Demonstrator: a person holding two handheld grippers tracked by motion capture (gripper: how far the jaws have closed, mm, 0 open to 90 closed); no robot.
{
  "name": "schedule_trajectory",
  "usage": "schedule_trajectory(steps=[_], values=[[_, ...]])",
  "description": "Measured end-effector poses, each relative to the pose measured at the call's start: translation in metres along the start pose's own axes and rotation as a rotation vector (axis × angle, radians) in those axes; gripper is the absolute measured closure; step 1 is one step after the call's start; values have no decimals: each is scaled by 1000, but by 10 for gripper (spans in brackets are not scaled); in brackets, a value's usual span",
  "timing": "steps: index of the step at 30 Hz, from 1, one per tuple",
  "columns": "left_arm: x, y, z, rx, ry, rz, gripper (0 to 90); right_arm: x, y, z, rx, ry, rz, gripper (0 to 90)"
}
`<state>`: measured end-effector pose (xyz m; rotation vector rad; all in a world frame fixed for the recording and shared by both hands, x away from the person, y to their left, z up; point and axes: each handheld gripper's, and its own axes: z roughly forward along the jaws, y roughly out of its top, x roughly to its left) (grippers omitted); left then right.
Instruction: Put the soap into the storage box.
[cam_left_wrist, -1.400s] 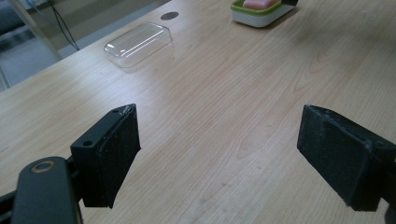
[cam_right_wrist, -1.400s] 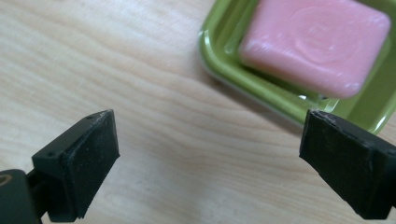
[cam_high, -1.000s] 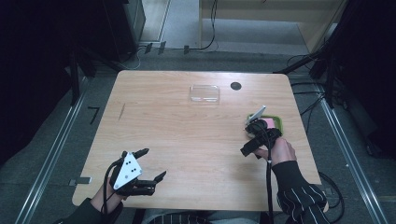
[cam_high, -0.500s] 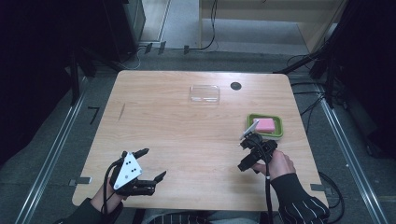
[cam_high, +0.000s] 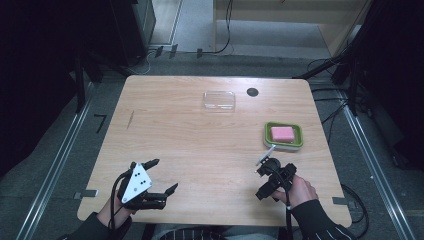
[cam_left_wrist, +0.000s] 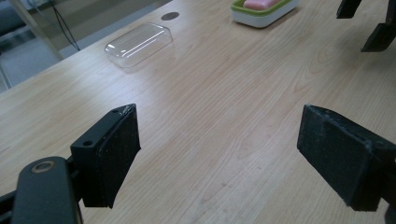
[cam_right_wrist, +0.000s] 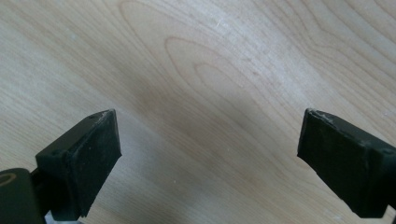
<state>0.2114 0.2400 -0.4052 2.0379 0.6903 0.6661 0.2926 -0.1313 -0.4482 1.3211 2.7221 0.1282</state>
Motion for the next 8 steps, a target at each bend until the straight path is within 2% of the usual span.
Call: schedule_trajectory(steps=[8], values=[[0,1,1,-2,4,-4,140,0,-15,0,-36,3,-20,107]])
